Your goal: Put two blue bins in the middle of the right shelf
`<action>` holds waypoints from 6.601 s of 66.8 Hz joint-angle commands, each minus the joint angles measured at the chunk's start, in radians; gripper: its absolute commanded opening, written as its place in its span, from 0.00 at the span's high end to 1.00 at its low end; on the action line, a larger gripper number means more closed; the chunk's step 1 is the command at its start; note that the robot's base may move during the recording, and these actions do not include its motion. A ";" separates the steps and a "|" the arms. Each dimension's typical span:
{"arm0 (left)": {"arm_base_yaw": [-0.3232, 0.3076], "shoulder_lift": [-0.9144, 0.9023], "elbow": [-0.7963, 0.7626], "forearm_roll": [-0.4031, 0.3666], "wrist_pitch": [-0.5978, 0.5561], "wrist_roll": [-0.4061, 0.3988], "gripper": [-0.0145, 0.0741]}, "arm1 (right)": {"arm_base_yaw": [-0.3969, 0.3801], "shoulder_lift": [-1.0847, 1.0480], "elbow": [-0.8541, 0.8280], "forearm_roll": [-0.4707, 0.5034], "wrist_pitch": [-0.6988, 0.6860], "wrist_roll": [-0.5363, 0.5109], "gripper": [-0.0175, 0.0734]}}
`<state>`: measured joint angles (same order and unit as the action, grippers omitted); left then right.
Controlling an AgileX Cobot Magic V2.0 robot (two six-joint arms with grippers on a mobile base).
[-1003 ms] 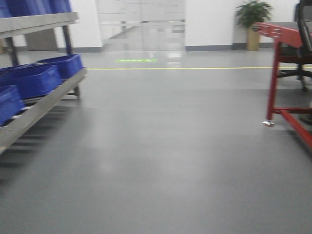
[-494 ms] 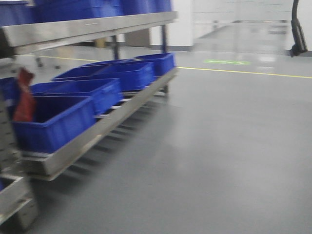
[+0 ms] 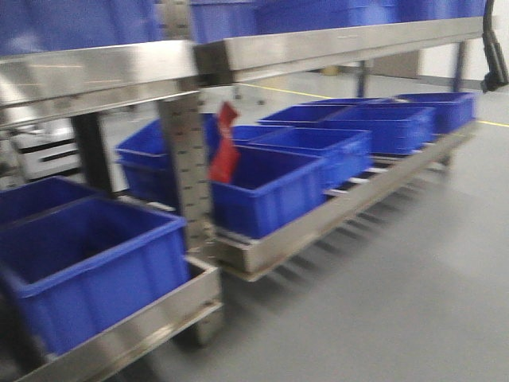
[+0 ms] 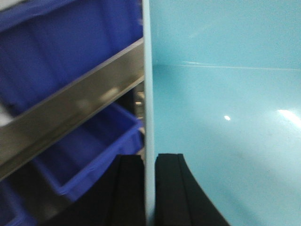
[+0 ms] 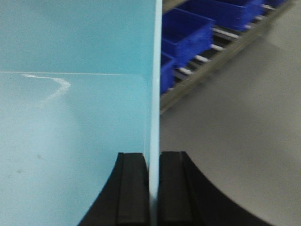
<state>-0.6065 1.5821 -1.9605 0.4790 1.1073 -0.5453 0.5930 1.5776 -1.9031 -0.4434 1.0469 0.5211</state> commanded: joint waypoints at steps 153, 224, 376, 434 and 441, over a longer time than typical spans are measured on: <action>-0.006 -0.010 -0.017 -0.019 -0.058 0.000 0.96 | 0.009 -0.011 -0.011 0.012 -0.067 -0.001 0.99; -0.006 -0.010 -0.017 -0.019 -0.058 0.000 0.96 | 0.009 -0.011 -0.011 0.012 -0.067 -0.001 0.99; -0.006 -0.042 0.120 0.029 -0.259 -0.019 0.96 | 0.069 -0.023 0.133 -0.216 -0.212 0.197 0.99; -0.004 -0.134 0.413 0.115 -0.473 -0.156 0.96 | 0.067 -0.082 0.337 -0.307 -0.299 0.328 0.99; -0.004 -0.158 0.475 0.118 -0.541 -0.165 0.96 | 0.067 -0.084 0.372 -0.307 -0.315 0.343 0.99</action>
<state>-0.5975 1.4581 -1.5181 0.5951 0.7070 -0.6921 0.6464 1.5042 -1.5554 -0.7383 0.8308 0.8467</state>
